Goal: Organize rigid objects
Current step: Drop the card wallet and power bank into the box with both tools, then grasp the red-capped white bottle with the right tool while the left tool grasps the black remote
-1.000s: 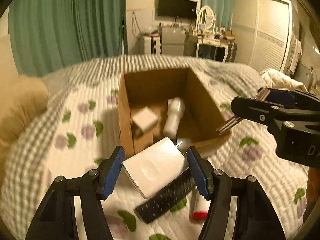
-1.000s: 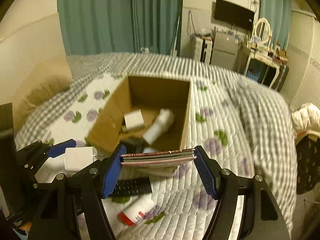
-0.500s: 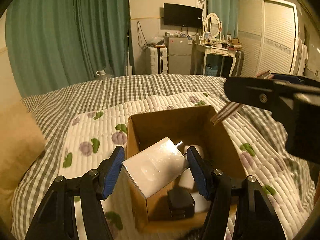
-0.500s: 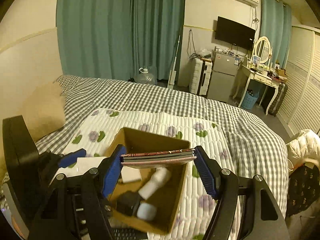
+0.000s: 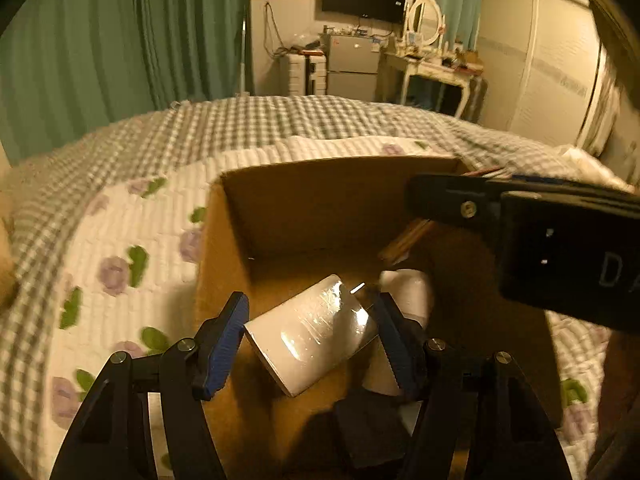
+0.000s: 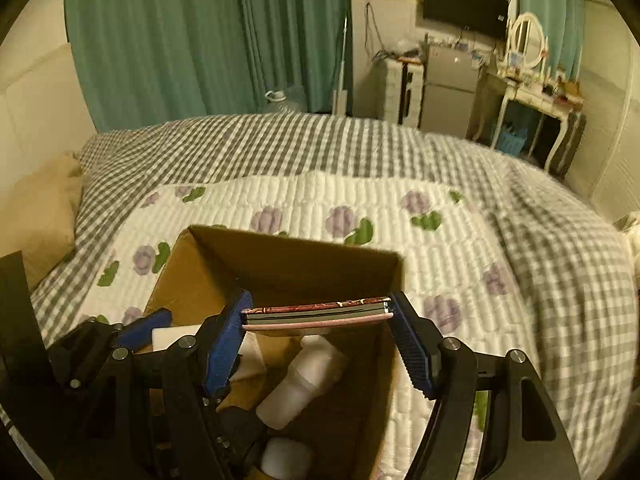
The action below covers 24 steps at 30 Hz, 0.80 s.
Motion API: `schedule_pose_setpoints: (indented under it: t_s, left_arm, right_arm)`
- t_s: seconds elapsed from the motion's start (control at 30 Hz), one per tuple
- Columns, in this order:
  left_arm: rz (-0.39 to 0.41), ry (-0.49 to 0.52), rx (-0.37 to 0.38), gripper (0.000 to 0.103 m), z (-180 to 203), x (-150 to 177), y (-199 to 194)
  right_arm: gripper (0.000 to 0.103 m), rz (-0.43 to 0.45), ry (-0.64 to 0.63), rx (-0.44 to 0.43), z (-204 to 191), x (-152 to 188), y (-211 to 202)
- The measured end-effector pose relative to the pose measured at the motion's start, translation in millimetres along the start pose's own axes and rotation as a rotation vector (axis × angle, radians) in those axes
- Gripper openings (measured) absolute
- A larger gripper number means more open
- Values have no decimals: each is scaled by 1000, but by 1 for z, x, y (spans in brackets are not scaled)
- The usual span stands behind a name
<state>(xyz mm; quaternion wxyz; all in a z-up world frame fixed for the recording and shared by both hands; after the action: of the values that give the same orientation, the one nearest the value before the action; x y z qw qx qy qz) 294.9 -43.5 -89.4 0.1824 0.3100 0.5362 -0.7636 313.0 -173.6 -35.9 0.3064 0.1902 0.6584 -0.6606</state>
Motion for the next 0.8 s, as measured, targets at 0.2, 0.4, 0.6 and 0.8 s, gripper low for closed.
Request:
schedule_pose_setpoints:
  t_s: [0.2, 0.4, 0.6, 0.8]
  left_arm:
    - [46, 12, -10, 88, 8, -3, -25]
    - [92, 41, -38, 97, 16, 8, -85]
    - [151, 66, -71, 103, 23, 41, -148]
    - [140, 55, -63, 103, 28, 94, -167]
  right_arm:
    - [81, 62, 27, 19, 10, -9, -28]
    - [89, 120, -18, 117, 21, -3, -97]
    - [89, 120, -55, 149, 24, 45, -161]
    - [89, 30, -116, 146, 2, 119, -169]
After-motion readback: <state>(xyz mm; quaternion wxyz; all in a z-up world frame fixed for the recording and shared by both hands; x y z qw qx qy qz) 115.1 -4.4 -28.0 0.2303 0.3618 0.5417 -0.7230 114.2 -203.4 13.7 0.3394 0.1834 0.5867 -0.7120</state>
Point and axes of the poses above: each gripper's, at about its wrist camera, not at the fingertips, and y roughly the way its jaws point, z to its right, x to its underside, the point moved 4 cm from there along y, roughly the way its jaws point, and after that the axes turned 13 degrees about x, right-handed, at the moved point
